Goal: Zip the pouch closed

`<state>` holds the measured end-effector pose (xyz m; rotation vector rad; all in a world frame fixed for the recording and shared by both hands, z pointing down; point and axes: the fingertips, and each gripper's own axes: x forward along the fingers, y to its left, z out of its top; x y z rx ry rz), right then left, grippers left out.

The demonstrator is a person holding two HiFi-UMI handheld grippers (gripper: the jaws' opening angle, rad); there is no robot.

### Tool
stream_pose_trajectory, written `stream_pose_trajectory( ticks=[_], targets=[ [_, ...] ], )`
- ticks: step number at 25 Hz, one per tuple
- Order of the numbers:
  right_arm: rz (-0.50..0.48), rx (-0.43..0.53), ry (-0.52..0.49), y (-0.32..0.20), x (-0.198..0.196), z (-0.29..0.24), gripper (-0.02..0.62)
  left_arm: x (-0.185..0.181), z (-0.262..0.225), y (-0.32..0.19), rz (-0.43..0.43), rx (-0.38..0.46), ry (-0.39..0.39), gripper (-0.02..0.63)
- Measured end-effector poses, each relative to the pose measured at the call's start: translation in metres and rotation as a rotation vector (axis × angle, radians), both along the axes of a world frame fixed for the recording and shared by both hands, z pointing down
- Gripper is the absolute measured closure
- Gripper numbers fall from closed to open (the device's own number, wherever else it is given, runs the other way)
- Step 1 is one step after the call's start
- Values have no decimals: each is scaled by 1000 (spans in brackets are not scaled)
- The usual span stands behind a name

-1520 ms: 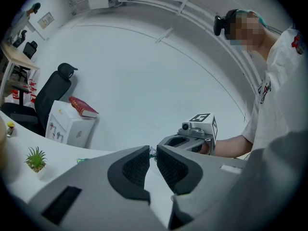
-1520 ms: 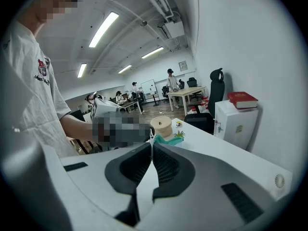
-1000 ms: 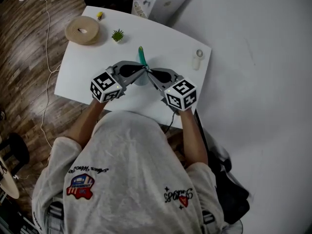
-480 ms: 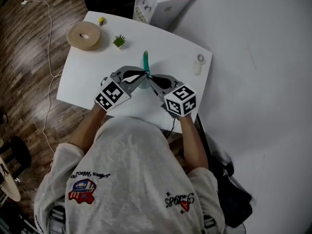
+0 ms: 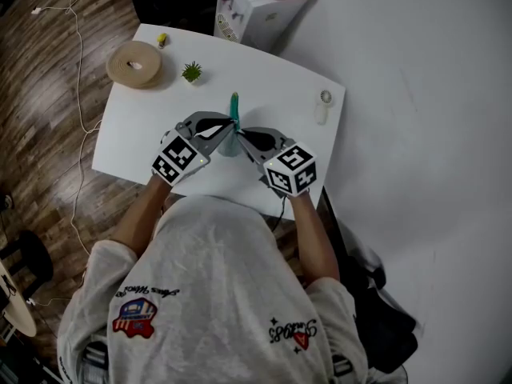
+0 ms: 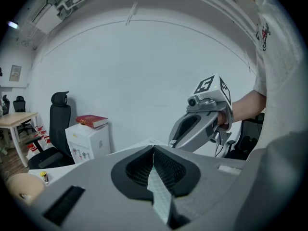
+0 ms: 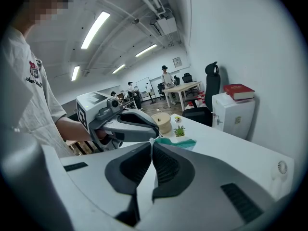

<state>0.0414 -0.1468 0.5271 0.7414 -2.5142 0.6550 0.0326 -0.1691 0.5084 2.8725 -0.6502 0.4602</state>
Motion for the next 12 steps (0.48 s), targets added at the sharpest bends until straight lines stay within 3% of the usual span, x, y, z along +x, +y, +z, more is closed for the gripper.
stream_pose_trajectory(
  ticks=[12],
  targets=[
    [-21,13,-24,3,-4,-6,578,-11,11,-15,-65,-23,-23,600]
  ],
)
